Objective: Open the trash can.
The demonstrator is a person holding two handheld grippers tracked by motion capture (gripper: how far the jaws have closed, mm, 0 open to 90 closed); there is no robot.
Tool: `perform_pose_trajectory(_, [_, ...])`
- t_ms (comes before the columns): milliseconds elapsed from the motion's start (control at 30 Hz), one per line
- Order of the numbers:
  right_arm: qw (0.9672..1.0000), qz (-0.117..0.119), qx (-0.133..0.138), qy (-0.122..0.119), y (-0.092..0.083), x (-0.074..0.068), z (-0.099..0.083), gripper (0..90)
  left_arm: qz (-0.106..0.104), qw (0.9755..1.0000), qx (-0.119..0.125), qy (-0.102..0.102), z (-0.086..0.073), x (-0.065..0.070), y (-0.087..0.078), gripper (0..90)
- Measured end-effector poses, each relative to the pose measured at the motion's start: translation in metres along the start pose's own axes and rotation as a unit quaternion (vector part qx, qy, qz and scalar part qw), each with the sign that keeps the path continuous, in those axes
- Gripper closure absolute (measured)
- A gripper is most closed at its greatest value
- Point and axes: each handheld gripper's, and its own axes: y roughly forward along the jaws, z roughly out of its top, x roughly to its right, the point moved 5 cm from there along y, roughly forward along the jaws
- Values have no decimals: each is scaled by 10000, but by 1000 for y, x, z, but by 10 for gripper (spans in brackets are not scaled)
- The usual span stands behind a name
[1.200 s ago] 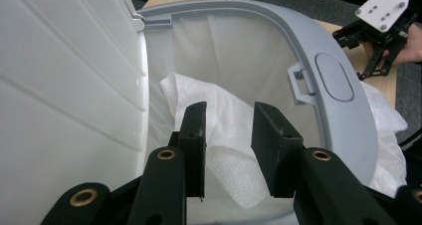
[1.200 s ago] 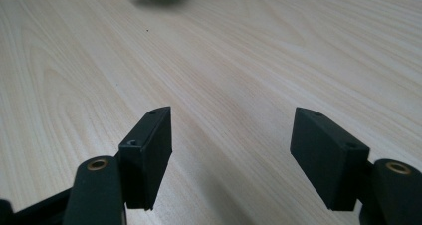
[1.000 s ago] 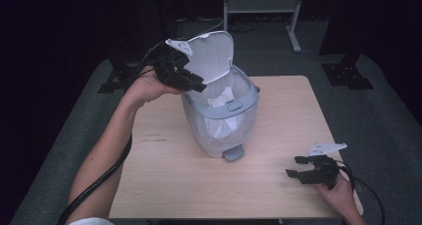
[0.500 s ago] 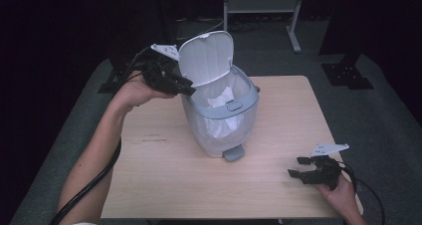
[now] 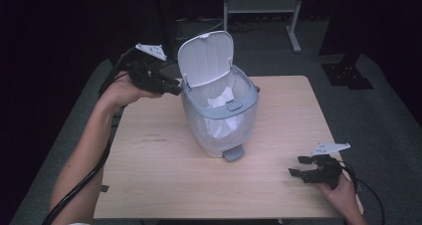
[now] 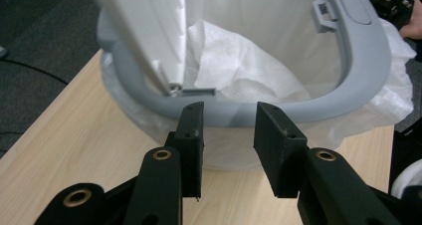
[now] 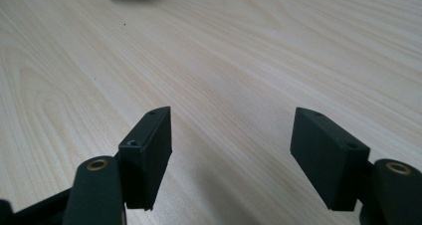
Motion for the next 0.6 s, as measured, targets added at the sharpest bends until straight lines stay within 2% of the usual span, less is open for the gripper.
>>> perform_pose_trajectory(300, [10000,-13,4,3,0,3,1,314,64,9998,-52,-174,-9,-23,-2,661])
perform_pose_trajectory(600, [10000,-38,68,27,-2,5,2,313,199,9996,-110,-182,-2,-44,1,728])
